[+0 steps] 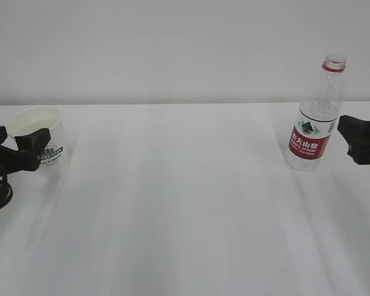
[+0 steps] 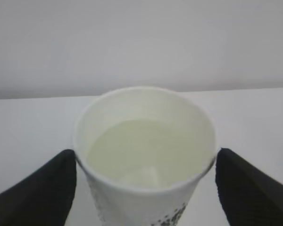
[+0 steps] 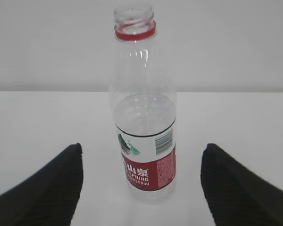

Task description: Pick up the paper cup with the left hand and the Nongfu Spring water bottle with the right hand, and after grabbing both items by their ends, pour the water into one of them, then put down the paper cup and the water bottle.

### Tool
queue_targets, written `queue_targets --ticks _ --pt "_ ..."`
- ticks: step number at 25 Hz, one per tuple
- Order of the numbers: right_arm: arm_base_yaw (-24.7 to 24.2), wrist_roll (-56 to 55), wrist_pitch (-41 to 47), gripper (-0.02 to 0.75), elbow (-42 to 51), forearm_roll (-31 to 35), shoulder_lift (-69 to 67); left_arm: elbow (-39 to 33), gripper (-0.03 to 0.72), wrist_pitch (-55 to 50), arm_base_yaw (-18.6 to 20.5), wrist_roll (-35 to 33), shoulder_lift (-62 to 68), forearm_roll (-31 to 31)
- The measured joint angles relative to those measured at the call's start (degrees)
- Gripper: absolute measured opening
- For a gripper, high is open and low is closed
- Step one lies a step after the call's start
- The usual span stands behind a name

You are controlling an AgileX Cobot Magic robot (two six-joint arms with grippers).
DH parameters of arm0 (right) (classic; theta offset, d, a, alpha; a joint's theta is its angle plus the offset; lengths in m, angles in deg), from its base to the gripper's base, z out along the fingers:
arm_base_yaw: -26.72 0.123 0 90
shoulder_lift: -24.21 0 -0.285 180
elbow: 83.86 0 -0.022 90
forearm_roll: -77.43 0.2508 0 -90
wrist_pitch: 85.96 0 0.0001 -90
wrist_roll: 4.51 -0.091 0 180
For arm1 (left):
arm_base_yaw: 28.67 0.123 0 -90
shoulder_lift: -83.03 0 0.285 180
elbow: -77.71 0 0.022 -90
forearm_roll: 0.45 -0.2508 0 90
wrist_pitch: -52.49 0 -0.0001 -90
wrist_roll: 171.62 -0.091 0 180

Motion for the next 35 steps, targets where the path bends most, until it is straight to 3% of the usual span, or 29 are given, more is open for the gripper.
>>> queue_targets --ticks 35 --pt "0.0 -0.1 18.48 0.587 0.13 -0.12 29.39 -0.73 0.648 -26.18 0.0 0.62 -37.75 -4.87"
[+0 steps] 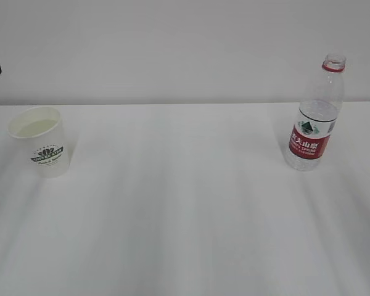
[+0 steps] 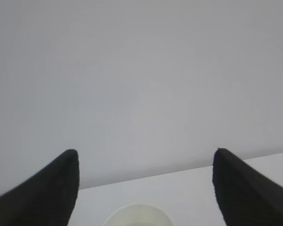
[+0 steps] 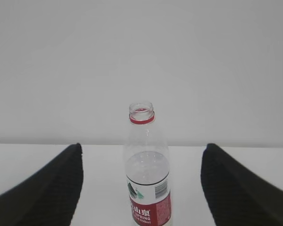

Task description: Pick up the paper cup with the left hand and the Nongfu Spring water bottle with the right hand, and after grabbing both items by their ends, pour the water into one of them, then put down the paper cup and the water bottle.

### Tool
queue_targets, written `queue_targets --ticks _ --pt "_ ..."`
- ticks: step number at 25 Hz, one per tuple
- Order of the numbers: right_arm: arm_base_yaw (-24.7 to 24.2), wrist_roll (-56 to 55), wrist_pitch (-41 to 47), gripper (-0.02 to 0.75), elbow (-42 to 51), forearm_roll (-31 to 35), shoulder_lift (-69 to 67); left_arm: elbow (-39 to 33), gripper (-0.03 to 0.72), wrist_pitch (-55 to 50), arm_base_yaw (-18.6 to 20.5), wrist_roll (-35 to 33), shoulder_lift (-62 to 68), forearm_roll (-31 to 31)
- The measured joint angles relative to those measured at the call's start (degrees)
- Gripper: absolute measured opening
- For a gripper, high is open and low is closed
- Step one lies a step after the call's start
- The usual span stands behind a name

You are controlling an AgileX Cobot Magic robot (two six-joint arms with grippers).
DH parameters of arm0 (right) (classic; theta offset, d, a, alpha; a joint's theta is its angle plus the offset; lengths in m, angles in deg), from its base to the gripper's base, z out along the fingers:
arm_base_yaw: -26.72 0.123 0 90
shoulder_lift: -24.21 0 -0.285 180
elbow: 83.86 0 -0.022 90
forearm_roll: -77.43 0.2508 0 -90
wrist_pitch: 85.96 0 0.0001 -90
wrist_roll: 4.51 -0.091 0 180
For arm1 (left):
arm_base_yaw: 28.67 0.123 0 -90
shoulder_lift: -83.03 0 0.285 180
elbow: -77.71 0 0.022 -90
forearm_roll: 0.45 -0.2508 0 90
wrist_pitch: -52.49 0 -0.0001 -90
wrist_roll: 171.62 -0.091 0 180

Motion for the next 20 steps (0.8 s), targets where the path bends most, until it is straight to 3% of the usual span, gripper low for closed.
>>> queue_targets --ticks 20 --pt "0.0 0.0 10.12 0.587 0.0 0.0 13.38 -0.35 0.636 -19.14 0.0 1.7 -23.21 -1.78"
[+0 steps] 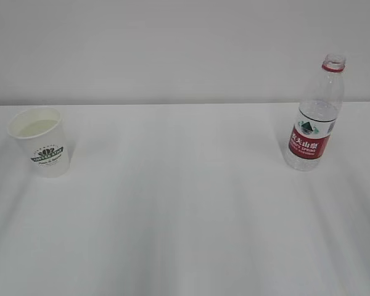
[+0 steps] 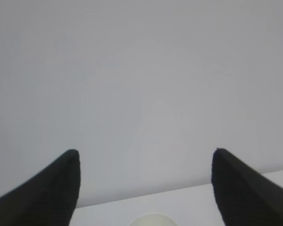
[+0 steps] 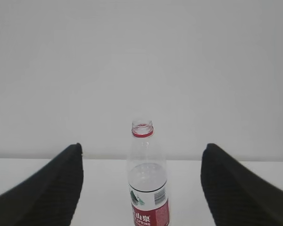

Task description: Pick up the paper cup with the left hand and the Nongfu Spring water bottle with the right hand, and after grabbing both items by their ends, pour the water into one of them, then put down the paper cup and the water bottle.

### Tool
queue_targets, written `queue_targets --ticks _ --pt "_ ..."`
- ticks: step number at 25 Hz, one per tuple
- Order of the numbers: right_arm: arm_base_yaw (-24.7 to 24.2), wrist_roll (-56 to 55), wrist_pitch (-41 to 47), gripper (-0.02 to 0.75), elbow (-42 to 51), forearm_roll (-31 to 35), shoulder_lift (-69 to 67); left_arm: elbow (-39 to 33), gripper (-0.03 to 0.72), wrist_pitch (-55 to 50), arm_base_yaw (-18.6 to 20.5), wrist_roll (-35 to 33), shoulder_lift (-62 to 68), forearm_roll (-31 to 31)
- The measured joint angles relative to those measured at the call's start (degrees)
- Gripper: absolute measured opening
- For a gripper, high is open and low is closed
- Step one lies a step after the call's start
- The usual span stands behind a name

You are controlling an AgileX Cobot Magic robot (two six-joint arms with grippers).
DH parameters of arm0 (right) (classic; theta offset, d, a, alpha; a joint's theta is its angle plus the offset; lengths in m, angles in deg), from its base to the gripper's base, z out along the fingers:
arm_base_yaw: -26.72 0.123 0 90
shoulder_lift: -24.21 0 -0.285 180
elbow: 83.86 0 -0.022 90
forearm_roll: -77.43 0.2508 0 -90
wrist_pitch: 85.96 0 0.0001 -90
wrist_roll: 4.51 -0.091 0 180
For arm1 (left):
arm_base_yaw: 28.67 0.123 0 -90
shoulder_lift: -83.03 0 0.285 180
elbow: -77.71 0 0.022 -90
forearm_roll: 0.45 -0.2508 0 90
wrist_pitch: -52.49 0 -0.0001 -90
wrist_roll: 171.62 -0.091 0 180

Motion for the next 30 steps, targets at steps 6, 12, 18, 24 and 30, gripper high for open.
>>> queue_targets --ticks 6,12,18,24,30 --pt "0.0 0.0 4.91 0.587 -0.85 0.0 3.9 -0.04 0.632 -7.1 0.0 0.12 -7.03 -0.58" --pt "0.0 0.0 15.55 0.587 -4.53 -2.3 7.39 -0.04 0.63 -13.09 0.0 0.12 -11.32 -0.47" --pt "0.0 0.0 21.19 0.587 -4.75 -2.77 12.73 -0.27 0.627 -17.67 0.0 1.76 -14.2 -0.36" --pt "0.0 0.0 27.1 0.587 -4.8 -2.99 16.74 -0.27 0.624 -23.95 0.0 2.23 -18.95 -0.25" --pt "0.0 0.51 32.31 0.587 -5.3 -3.02 19.55 -0.27 0.617 -31.4 0.0 2.37 -25.72 1.32"
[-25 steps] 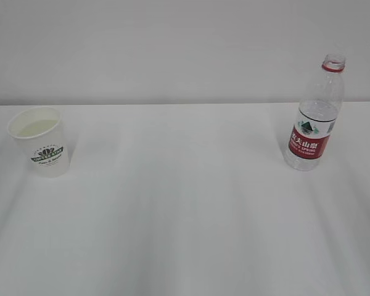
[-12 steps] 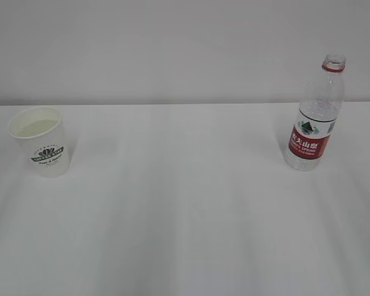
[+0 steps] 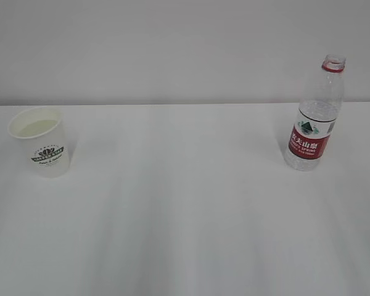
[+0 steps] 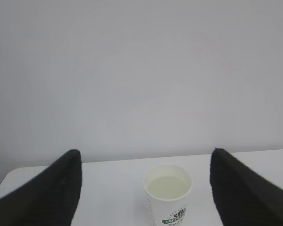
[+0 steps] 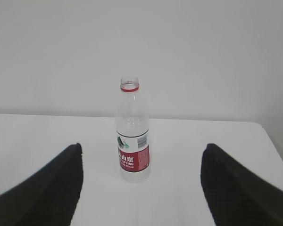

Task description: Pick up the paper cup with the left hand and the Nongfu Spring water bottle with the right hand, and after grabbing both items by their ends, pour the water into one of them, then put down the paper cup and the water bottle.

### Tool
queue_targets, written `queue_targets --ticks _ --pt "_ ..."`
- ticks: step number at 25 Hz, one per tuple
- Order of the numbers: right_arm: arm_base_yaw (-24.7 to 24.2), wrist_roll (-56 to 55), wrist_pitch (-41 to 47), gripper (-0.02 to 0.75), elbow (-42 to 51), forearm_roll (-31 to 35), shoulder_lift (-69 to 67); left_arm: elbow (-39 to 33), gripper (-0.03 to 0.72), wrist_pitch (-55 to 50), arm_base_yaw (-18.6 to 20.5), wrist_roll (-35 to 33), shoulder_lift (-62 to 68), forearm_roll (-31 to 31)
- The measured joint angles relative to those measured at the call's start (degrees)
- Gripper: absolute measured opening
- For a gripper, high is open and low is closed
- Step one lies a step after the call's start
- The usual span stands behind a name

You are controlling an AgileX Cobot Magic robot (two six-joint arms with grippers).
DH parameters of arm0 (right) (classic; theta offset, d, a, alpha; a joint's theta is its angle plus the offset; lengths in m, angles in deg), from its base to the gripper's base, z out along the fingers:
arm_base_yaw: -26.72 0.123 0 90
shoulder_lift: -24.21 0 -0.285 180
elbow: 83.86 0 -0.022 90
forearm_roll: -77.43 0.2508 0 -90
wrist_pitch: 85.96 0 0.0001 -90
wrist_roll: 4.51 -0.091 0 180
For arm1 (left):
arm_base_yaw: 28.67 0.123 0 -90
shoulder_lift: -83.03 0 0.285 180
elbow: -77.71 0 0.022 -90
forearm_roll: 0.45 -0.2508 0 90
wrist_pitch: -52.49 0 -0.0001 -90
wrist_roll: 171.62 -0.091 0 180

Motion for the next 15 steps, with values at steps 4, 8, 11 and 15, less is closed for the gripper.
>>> queue_targets --ticks 4,8,11,15 --pt "0.0 0.09 2.62 0.587 0.0 0.0 1.43 0.0 0.612 -6.27 0.0 0.04 -3.85 1.27" --pt "0.0 0.09 5.1 0.587 0.0 0.14 2.53 0.0 0.606 -12.25 0.0 0.14 -6.15 1.51" --pt "0.0 0.23 6.53 0.587 0.0 0.55 3.45 0.0 0.601 -16.18 0.0 0.0 -7.28 2.6" --pt "0.0 1.33 9.75 0.587 -0.96 1.14 5.0 0.0 0.595 -20.79 0.0 -3.53 -8.2 5.82"
